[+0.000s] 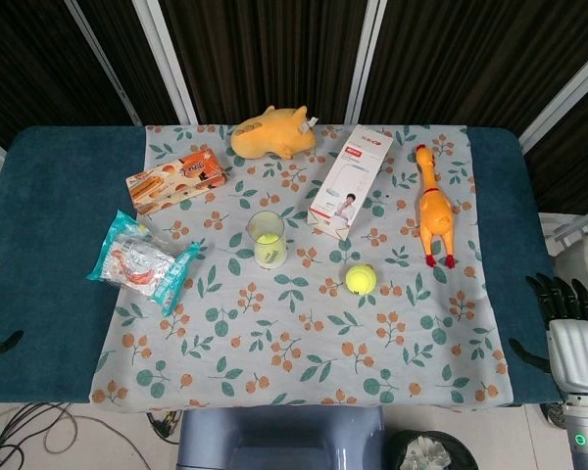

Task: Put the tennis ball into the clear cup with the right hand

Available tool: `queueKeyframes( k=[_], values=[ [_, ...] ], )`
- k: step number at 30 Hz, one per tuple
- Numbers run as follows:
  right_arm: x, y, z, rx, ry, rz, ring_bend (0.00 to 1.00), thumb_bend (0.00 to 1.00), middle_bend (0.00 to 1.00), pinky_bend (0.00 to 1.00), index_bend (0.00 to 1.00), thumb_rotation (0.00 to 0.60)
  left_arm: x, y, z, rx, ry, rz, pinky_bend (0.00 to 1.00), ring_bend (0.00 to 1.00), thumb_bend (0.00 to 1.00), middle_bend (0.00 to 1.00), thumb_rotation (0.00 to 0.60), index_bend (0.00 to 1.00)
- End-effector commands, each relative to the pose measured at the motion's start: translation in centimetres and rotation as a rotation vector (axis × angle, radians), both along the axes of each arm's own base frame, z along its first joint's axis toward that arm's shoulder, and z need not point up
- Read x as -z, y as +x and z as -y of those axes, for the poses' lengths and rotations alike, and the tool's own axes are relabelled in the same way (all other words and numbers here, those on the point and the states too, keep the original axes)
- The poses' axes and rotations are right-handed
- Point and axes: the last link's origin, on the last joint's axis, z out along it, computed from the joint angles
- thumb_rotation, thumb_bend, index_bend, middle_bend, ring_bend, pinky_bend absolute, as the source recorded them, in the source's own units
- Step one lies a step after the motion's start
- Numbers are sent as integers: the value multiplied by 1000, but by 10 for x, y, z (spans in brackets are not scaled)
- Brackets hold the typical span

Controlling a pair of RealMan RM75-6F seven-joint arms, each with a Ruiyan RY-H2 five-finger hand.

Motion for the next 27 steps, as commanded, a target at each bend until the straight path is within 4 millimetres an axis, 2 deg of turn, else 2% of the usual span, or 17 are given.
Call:
queueKeyframes(
  k=[1, 20, 27],
  values=[
    [1, 0, 0, 1, 5, -1, 108, 235, 132, 0, 135, 600, 0, 0, 1, 0, 1, 1, 60, 0, 0, 0, 600, 62],
    [-1, 1, -2, -4, 24, 14, 108, 235, 132, 0, 135, 600, 1, 4, 4, 11, 6, -1, 60, 0, 0, 0, 600, 62],
    [7, 9, -4, 4, 81, 136, 108, 235, 132, 0, 134, 600, 0, 5, 5, 12, 8, 2, 60, 0, 0, 0, 600, 61]
  ],
)
